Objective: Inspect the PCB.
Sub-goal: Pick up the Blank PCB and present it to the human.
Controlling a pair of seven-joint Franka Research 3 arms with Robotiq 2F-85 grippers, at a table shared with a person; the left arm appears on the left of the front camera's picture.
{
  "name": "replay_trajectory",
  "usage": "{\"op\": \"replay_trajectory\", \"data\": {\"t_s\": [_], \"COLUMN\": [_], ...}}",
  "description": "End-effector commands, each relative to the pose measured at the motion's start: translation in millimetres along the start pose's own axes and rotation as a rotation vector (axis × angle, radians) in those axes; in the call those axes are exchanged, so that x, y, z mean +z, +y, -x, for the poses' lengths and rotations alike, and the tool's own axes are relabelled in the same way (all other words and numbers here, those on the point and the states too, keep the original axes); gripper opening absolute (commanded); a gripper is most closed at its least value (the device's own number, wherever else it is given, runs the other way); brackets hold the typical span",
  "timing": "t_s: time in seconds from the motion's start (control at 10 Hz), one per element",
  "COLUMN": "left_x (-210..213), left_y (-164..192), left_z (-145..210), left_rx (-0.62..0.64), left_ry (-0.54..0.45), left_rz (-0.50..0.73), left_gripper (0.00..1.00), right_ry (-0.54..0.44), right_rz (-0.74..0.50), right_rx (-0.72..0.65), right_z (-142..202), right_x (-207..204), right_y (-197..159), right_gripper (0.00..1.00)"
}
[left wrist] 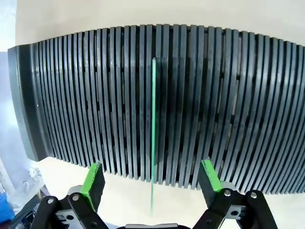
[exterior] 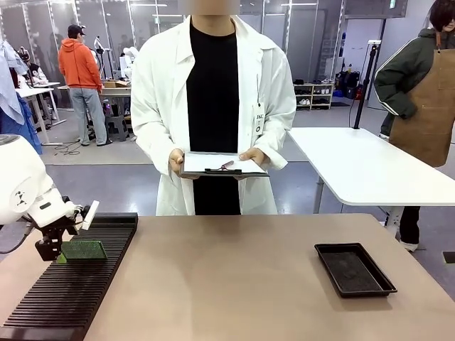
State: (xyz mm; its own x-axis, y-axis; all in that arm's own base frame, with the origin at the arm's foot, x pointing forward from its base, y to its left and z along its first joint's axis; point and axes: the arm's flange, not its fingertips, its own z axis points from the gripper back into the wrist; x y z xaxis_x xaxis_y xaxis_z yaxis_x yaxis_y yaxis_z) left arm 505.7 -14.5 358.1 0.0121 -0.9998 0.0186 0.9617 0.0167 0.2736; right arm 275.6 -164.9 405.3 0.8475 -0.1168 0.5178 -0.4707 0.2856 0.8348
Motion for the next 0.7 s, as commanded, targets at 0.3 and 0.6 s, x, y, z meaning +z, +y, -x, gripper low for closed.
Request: {"op": "replay_trajectory", "data": {"t_s": [0.3, 0.6], "left_x": [-21.4, -21.5], "left_y": [19.1, 18.1], "left_z": [3.0, 4.3], "left_rx": [0.044, 0.038], "left_ry": [0.056, 0.087], "left_rz": [0.053, 0.066], "left_gripper": [0.57, 0.00], "right_ry": [-0.011, -0.011], "right_rz": [-0.007, -0.007], "right_rx": [0.020, 0.020], "right_z": [-0.8, -0.8], "right_x": [-0.1, -0.1], "right_y": [0.8, 0.8], "right_gripper": [1.00, 1.00]}}
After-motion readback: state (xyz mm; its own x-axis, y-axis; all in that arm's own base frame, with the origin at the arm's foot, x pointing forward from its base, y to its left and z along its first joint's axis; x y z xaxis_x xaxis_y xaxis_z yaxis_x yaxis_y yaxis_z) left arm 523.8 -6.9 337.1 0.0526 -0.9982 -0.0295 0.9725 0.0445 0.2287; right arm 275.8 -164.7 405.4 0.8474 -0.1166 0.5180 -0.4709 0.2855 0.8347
